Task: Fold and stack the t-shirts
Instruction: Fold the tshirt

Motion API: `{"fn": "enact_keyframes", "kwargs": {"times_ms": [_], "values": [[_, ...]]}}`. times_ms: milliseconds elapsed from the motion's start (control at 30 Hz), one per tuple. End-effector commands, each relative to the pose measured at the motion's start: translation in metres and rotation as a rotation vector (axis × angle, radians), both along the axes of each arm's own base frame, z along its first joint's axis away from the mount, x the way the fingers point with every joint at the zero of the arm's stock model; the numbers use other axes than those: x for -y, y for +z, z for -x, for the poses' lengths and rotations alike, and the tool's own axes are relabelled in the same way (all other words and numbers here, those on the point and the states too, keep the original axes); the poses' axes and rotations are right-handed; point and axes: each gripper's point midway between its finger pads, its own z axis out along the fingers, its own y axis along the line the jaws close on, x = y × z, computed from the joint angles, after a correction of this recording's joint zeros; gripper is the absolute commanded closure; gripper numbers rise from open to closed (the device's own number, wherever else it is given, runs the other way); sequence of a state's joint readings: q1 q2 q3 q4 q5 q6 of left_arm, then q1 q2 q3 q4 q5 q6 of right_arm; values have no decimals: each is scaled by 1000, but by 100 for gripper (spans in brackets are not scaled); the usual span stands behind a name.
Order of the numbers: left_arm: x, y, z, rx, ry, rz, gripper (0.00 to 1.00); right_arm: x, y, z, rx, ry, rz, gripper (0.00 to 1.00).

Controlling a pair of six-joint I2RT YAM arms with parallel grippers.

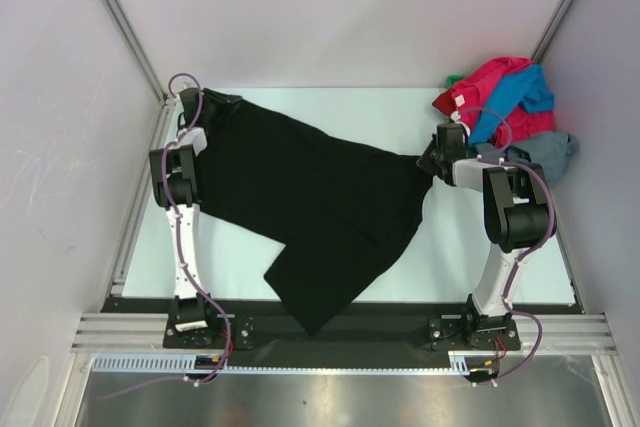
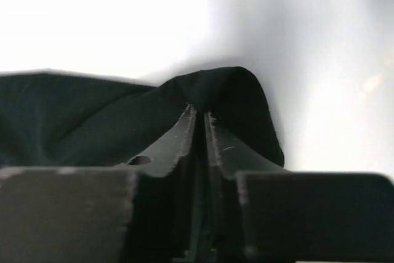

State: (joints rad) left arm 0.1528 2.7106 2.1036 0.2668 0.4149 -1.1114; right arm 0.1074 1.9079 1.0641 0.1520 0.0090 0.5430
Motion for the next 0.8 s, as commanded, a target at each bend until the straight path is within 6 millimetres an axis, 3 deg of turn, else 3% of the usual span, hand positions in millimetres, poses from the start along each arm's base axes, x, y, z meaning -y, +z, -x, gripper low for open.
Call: {"fn": "enact_keyframes", "kwargs": {"times_ms": [0,133,367,467,533,567,667,700,733,767], "values": [[-1,21,-13,4,53,86,63,24,11,-8,35,-138,63,89],[-6,-3,-13,-54,75,127,65,42,9,-3,0,-267,80,100],[-15,-21,-13,-89,87,122,66,60,-6,9,-76,-441,98,100],[-13,-20,-14,-79,68,123,67,55,-13,7,-109,-416,95,98],[-14,-9,-15,-60,52,89,66,52,-16,7,-118,-393,112,94],[-16,12,-16,-22,40,41,64,53,-13,4,-104,-381,104,86],[-25,50,-15,19,35,-72,61,45,-2,-6,-81,-296,101,86],[-29,81,-11,52,21,-164,60,45,0,-10,-88,-272,93,87],[-34,86,-6,35,30,-206,59,41,-7,-11,-118,-242,81,88],[-39,100,-1,53,20,-278,58,41,4,-20,-107,-227,93,89]]}}
